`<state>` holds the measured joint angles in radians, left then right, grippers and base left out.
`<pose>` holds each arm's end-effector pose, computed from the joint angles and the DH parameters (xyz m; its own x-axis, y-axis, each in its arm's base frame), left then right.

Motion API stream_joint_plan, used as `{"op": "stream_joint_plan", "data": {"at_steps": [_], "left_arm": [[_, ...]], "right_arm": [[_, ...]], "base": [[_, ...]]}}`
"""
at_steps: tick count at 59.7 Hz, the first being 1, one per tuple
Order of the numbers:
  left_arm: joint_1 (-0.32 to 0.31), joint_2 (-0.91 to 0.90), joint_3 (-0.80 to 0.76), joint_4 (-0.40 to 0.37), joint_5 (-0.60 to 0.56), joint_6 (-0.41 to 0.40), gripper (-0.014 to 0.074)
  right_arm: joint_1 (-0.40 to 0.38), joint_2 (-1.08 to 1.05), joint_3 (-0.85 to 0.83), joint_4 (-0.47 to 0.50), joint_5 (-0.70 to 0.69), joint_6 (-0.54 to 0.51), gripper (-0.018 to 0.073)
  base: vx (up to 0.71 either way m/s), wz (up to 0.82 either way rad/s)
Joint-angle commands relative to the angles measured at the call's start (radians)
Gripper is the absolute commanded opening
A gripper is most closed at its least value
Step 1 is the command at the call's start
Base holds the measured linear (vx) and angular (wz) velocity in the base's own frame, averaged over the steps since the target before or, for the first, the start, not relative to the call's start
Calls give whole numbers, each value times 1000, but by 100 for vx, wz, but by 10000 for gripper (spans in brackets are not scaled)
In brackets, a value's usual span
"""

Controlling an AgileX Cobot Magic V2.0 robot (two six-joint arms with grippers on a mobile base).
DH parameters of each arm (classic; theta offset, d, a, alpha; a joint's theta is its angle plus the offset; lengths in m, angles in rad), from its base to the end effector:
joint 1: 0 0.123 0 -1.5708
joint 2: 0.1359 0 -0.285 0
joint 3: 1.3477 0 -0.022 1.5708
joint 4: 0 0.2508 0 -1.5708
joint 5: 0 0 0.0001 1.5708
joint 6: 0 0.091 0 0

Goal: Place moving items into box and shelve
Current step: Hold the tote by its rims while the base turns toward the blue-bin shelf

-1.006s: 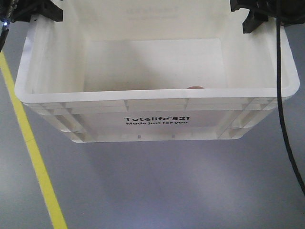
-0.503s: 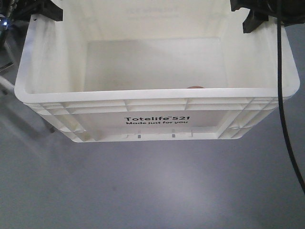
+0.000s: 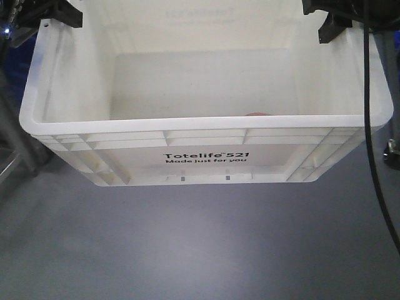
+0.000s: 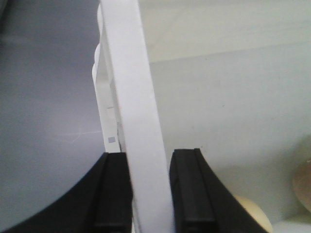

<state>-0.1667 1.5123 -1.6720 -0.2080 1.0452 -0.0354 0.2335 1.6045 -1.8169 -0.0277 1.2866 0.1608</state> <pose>0.3157 -0.0696 0.4262 -0.7331 -0.0168 -0.6799 0.1863 0.9565 -0.2245 0.3229 0.0743 0.4230 -0.8353 -0.0420 -0.5482 -0.0908 0.9939 0.0621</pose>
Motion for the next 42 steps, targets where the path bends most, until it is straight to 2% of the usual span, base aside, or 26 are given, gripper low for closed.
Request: {"op": "stream_joint_plan", "data": {"at_steps": [1, 24, 42], "left_arm": [[7, -53, -43, 30, -118, 9, 0], [7, -53, -43, 30, -118, 9, 0], [7, -53, -43, 30, -119, 9, 0]], "right_arm": [[-14, -59, -42, -68, -8, -13, -5], [-14, -59, -42, -68, -8, -13, -5], [-14, -59, -42, -68, -4, -13, -5]], "base": [[41, -74], [40, -71], [41, -52]]}}
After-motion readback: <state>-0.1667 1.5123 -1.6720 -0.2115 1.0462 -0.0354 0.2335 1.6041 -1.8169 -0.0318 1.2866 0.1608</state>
